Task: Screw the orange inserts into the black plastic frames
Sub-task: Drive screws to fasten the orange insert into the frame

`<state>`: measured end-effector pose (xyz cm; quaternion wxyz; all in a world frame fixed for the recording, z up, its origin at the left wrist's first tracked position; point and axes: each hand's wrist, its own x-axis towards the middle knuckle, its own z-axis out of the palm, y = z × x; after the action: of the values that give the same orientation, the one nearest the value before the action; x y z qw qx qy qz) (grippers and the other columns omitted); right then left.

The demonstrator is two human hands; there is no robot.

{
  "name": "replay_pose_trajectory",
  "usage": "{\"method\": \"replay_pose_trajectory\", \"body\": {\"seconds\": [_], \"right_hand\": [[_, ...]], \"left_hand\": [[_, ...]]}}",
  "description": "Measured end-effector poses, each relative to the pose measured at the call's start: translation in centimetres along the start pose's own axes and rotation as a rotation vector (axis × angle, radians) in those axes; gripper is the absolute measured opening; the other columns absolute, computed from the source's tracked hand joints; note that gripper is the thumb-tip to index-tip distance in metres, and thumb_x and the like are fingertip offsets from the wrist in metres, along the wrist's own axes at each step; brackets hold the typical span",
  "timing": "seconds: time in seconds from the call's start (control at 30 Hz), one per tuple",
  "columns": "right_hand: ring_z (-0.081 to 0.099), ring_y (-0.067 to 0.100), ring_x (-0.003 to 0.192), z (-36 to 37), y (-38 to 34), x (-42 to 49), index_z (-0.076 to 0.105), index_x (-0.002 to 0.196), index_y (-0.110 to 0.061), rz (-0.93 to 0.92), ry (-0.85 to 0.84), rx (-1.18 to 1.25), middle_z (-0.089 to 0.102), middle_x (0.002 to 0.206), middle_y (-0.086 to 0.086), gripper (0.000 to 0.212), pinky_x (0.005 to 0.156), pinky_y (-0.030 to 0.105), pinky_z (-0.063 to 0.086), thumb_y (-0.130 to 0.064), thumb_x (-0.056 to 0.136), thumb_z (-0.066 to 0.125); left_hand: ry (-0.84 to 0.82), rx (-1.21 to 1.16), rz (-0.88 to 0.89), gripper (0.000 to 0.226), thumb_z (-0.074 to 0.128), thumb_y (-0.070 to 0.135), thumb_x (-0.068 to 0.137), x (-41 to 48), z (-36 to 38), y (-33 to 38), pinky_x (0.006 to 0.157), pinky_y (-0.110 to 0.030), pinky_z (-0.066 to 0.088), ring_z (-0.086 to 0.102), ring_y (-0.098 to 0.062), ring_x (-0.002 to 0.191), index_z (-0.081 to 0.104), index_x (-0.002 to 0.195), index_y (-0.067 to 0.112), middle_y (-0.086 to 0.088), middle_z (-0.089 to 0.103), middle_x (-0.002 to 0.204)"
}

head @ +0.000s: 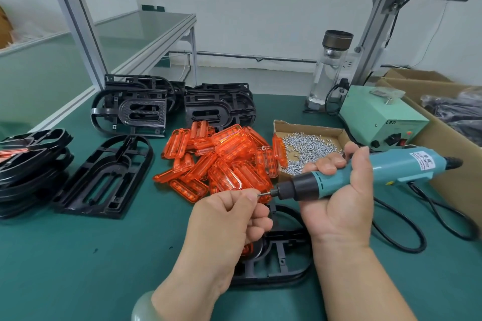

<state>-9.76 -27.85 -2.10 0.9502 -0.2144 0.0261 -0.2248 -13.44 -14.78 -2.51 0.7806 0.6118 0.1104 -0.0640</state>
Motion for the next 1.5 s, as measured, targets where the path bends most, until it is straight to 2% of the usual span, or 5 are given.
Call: {"method": "replay_pose_trajectory", "body": {"seconds": [0.5,0.67,0.9,1.1,1.5], "right_hand": [[0.044,0.003,0.048,0.0,0.1,0.0,0.053,0.090,-0.025,0.001,0.011,0.012,0.045,0.063,-0.012,0.017,0.058,0.020,0.046,-0.035,0.080,0.061],[0.044,0.003,0.048,0.0,0.1,0.1,0.052,0.091,-0.024,0.014,0.024,0.038,0.045,0.062,-0.012,0.018,0.057,0.018,0.046,-0.036,0.080,0.061],[0.044,0.003,0.048,-0.2,-0.4,0.3,0.053,0.089,-0.024,-0.004,0.039,0.052,0.044,0.063,-0.012,0.016,0.056,0.020,0.045,-0.036,0.081,0.061],[0.044,0.003,0.048,-0.2,-0.3,0.3,0.053,0.090,-0.024,-0.009,0.036,0.042,0.045,0.062,-0.012,0.015,0.057,0.019,0.045,-0.036,0.084,0.059],[0.044,0.002,0.047,-0.1,0.1,0.1,0.052,0.089,-0.024,-0.009,0.054,0.047,0.044,0.062,-0.012,0.012,0.055,0.018,0.045,-0.035,0.091,0.055]], "left_hand": [[0.005,0.257,0.202,0.022,0.061,0.018,0.089,0.3,-0.6,0.2,0.046,-0.014,0.046,0.063,-0.006,0.051,0.069,0.069,0.014,0.000,0.070,0.061],[-0.043,0.210,0.255,0.019,0.061,0.006,0.088,0.4,-0.8,0.2,0.051,-0.013,0.049,0.069,-0.011,0.062,0.071,0.078,0.019,-0.001,0.073,0.070],[-0.122,0.104,0.195,0.019,0.065,0.005,0.084,0.4,-1.0,0.0,0.057,-0.016,0.052,0.071,-0.015,0.071,0.070,0.093,0.022,-0.003,0.075,0.081],[-0.060,0.142,0.238,0.022,0.064,0.006,0.086,0.6,-1.2,-0.2,0.050,-0.015,0.050,0.067,-0.012,0.060,0.074,0.074,0.022,-0.005,0.073,0.072],[-0.082,0.145,0.255,0.025,0.063,0.007,0.086,0.8,-1.2,-0.4,0.050,-0.015,0.049,0.066,-0.010,0.057,0.075,0.074,0.025,-0.005,0.072,0.070]]}}
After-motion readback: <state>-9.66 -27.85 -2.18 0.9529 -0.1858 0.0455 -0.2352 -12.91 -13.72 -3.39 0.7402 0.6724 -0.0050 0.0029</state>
